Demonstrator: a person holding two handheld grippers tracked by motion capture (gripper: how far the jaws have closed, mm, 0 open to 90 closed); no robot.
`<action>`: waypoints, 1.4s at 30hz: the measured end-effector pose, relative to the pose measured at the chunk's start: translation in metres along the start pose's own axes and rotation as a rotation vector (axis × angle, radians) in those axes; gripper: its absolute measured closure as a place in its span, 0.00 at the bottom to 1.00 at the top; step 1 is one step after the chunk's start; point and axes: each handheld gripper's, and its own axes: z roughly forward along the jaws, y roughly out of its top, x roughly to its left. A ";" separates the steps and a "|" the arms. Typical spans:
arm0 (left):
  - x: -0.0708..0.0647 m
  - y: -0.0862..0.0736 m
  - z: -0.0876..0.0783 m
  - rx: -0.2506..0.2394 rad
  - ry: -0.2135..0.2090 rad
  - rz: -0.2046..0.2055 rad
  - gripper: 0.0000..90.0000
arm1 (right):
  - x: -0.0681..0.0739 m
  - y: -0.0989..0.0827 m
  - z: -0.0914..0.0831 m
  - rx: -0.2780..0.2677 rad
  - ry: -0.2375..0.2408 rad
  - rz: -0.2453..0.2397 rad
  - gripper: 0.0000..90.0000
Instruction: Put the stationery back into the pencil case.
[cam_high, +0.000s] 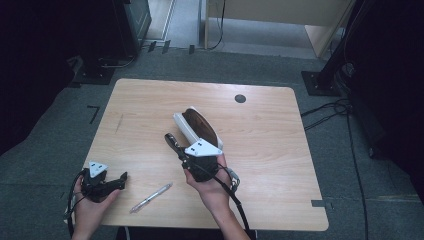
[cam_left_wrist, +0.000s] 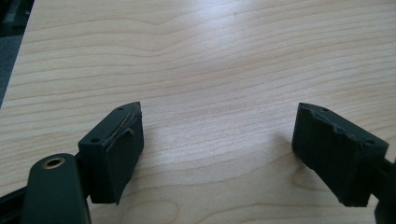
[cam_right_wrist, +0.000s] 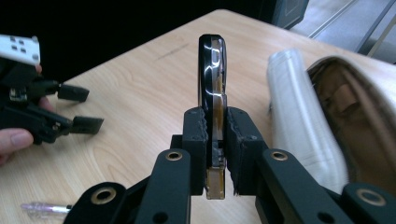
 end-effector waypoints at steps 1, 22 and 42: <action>0.000 0.000 0.000 0.000 0.000 0.000 0.19 | -0.002 0.002 -0.002 -0.006 -0.002 0.003 0.88; 0.000 0.000 0.000 -0.001 0.001 -0.001 0.19 | -0.062 0.018 -0.009 -0.031 -0.137 0.066 0.88; 0.000 0.000 0.000 -0.001 0.001 0.000 0.19 | -0.080 0.009 0.017 0.057 -0.133 0.091 0.88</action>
